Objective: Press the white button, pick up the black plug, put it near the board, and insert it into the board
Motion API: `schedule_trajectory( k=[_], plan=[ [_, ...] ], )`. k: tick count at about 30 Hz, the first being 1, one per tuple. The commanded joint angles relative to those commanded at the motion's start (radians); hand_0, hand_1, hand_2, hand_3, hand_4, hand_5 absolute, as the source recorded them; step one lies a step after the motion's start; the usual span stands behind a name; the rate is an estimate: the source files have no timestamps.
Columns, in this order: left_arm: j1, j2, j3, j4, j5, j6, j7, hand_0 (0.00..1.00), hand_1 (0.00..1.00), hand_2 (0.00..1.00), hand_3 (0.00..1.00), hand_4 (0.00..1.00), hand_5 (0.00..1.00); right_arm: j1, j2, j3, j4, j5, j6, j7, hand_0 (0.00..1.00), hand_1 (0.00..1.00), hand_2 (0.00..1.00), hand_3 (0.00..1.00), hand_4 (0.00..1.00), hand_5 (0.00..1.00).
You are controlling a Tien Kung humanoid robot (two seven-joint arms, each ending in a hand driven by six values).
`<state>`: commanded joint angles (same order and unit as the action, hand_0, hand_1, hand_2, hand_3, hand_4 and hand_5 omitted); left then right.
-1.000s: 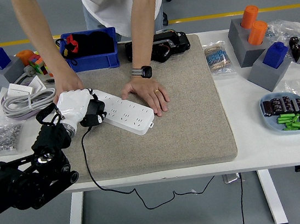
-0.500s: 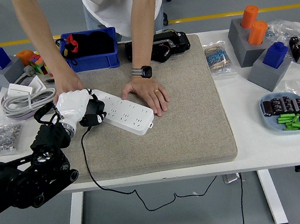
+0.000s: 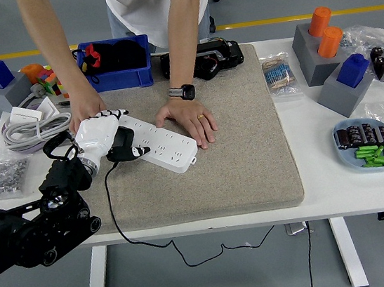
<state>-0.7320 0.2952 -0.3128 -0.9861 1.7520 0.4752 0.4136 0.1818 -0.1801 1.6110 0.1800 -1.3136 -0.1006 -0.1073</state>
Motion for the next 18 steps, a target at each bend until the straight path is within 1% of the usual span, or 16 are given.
schedule_trajectory(
  k=[2,3,6,8,9,11,13,14,15,16,18],
  plan=[
    [0.003,0.001,-0.008,-0.005,-0.002,0.006,-0.009,0.969,0.998,0.998,0.998,0.998,0.825,0.000,0.000,-0.001,0.000,0.001,0.000,0.000,0.622,0.592,0.581,0.577,0.643,0.364],
    [0.008,0.003,-0.019,-0.012,-0.002,0.008,-0.013,0.980,0.998,0.998,0.998,0.998,0.901,0.000,0.000,0.000,0.000,0.001,0.000,0.001,0.622,0.592,0.581,0.577,0.643,0.364],
    [0.021,0.007,-0.047,-0.030,0.004,0.019,-0.033,0.980,0.998,0.998,0.998,0.998,0.901,0.000,0.001,-0.001,0.000,0.001,0.000,0.001,0.622,0.592,0.581,0.577,0.643,0.364],
    [0.042,0.015,-0.087,-0.059,0.003,0.045,-0.071,0.980,0.998,0.998,0.998,0.998,0.901,0.000,0.001,0.000,0.000,0.001,0.000,0.001,0.622,0.592,0.581,0.577,0.643,0.364],
    [0.050,0.017,-0.101,-0.067,0.001,0.056,-0.089,0.973,0.998,0.985,0.954,0.998,0.896,0.000,0.001,0.000,0.000,0.001,0.000,0.001,0.623,0.592,0.581,0.577,0.643,0.364],
    [0.081,0.031,-0.147,-0.100,0.014,0.090,-0.142,0.973,0.998,0.985,0.954,0.998,0.896,-0.001,0.001,0.000,0.000,0.000,0.000,0.001,0.623,0.592,0.581,0.577,0.643,0.364],
    [0.108,0.045,-0.182,-0.126,0.007,0.111,-0.190,0.973,0.998,0.985,0.954,0.998,0.896,-0.001,0.001,0.000,0.000,-0.001,0.000,0.001,0.623,0.592,0.581,0.577,0.643,0.364],
    [0.130,0.057,-0.207,-0.145,-0.002,0.122,-0.227,0.973,0.998,0.985,0.954,0.998,0.896,-0.001,0.001,0.001,0.000,-0.001,0.000,0.002,0.623,0.592,0.581,0.577,0.643,0.364],
    [0.144,0.065,-0.225,-0.155,-0.006,0.130,-0.261,0.965,0.950,0.863,0.850,0.912,0.766,0.000,0.000,0.001,0.000,0.000,0.000,0.002,0.622,0.591,0.581,0.576,0.643,0.364],
    [0.160,0.074,-0.241,-0.165,-0.006,0.135,-0.289,0.965,0.950,0.863,0.850,0.912,0.766,0.000,0.000,0.001,0.000,0.000,0.000,0.003,0.622,0.591,0.581,0.576,0.643,0.364],
    [0.200,0.102,-0.278,-0.191,-0.016,0.142,-0.350,0.965,0.950,0.863,0.850,0.912,0.766,0.000,0.000,0.004,0.000,0.000,-0.001,0.003,0.622,0.591,0.581,0.576,0.643,0.364]
  ],
)
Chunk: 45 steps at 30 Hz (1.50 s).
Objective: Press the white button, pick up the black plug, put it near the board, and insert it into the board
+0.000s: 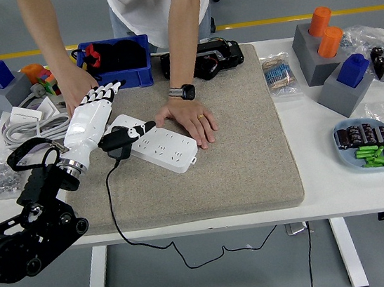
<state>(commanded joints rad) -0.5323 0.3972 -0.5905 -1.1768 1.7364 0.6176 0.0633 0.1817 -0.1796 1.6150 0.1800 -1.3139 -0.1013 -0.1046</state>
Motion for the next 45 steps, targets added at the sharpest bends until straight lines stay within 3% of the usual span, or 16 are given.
schedule_trajectory(
  k=[2,3,8,21,38,45],
  plan=[
    [0.023,0.017,-0.018,-0.013,-0.006,-0.002,-0.038,0.965,0.950,0.863,0.850,0.912,0.766,0.000,0.000,0.000,0.000,0.000,0.000,0.001,0.622,0.591,0.581,0.576,0.643,0.364],
    [0.040,0.029,-0.025,-0.023,-0.003,-0.004,-0.048,0.955,0.926,0.817,0.819,0.845,0.698,0.000,0.000,0.002,0.000,0.000,-0.001,0.001,0.622,0.591,0.580,0.576,0.643,0.363],
    [0.086,0.054,-0.020,-0.039,0.003,-0.014,-0.052,0.955,0.926,0.817,0.819,0.845,0.698,-0.002,-0.001,-0.001,0.000,0.004,-0.001,0.003,0.622,0.591,0.580,0.576,0.643,0.363],
    [0.104,0.050,0.012,-0.012,0.014,-0.030,-0.030,0.946,0.932,0.851,0.794,0.872,0.703,0.000,-0.002,-0.014,0.000,0.007,-0.001,0.009,0.621,0.591,0.580,0.576,0.643,0.363],
    [0.083,0.047,0.053,0.028,0.017,-0.062,0.014,0.945,0.933,0.849,0.778,0.850,0.681,-0.001,-0.002,-0.016,0.000,0.007,-0.002,0.010,0.621,0.591,0.580,0.577,0.644,0.364],
    [0.074,0.034,0.064,0.041,0.019,-0.068,0.024,0.947,0.934,0.847,0.779,0.831,0.670,-0.002,-0.002,-0.019,0.000,0.010,-0.003,0.012,0.621,0.591,0.580,0.578,0.644,0.364]
  ],
)
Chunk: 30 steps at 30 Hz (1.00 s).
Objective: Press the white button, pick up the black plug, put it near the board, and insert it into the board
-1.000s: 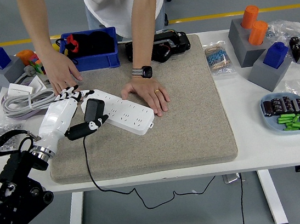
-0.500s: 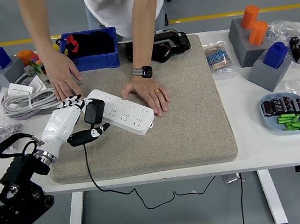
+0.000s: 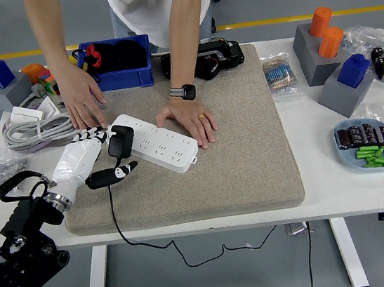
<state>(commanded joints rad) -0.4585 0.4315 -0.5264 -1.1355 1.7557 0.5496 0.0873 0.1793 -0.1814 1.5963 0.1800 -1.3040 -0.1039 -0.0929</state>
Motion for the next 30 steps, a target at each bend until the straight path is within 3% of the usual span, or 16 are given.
schedule_trajectory(
  k=[12,30],
  plan=[
    [-0.038,-0.029,0.014,0.011,0.005,-0.004,0.013,0.948,0.933,0.845,0.773,0.824,0.665,0.000,-0.001,0.005,0.000,0.002,-0.003,0.002,0.620,0.590,0.580,0.577,0.643,0.364],
    [-0.095,-0.074,0.072,0.076,-0.032,-0.031,0.045,0.944,0.928,0.837,0.769,0.823,0.665,0.002,0.000,0.001,0.000,0.007,-0.003,0.003,0.620,0.590,0.579,0.577,0.642,0.365]
  ],
)
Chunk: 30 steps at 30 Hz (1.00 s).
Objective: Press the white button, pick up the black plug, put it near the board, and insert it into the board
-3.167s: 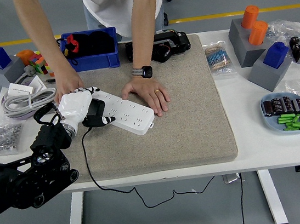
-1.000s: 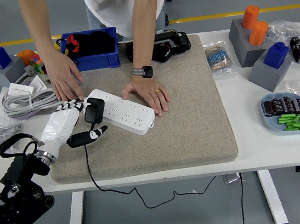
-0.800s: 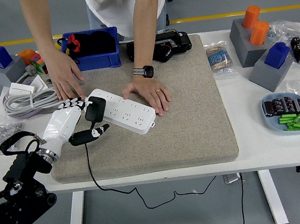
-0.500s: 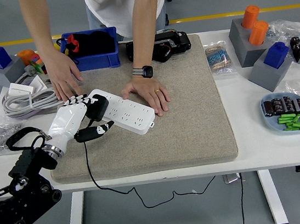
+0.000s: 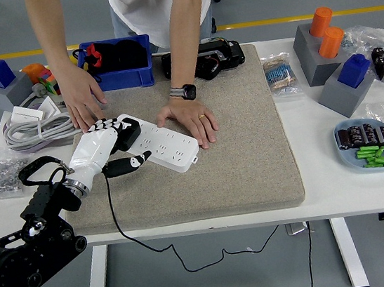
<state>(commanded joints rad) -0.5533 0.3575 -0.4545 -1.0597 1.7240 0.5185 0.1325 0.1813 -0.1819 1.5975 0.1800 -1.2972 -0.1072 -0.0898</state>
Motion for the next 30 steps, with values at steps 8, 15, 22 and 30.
schedule_trajectory(
  k=[8,15,22,30],
  plan=[
    [0.001,-0.011,0.013,0.022,-0.031,-0.008,0.001,0.942,0.923,0.833,0.768,0.822,0.663,0.000,0.001,0.004,0.000,-0.002,0.000,-0.001,0.620,0.590,0.578,0.577,0.642,0.364],
    [0.016,0.001,-0.042,-0.013,-0.025,0.010,-0.017,0.938,0.921,0.835,0.767,0.822,0.665,-0.007,0.001,0.009,0.000,-0.003,-0.001,-0.001,0.620,0.590,0.578,0.577,0.642,0.364],
    [0.050,0.010,-0.145,-0.084,-0.002,0.016,-0.015,0.943,0.932,0.856,0.790,0.822,0.666,-0.017,0.000,0.014,0.000,-0.004,0.000,0.002,0.620,0.589,0.578,0.577,0.642,0.364],
    [0.075,0.018,-0.225,-0.158,0.008,0.014,-0.013,0.945,0.931,0.856,0.793,0.818,0.670,-0.011,-0.006,0.022,0.000,0.002,0.000,0.005,0.620,0.590,0.578,0.577,0.642,0.364]
  ],
)
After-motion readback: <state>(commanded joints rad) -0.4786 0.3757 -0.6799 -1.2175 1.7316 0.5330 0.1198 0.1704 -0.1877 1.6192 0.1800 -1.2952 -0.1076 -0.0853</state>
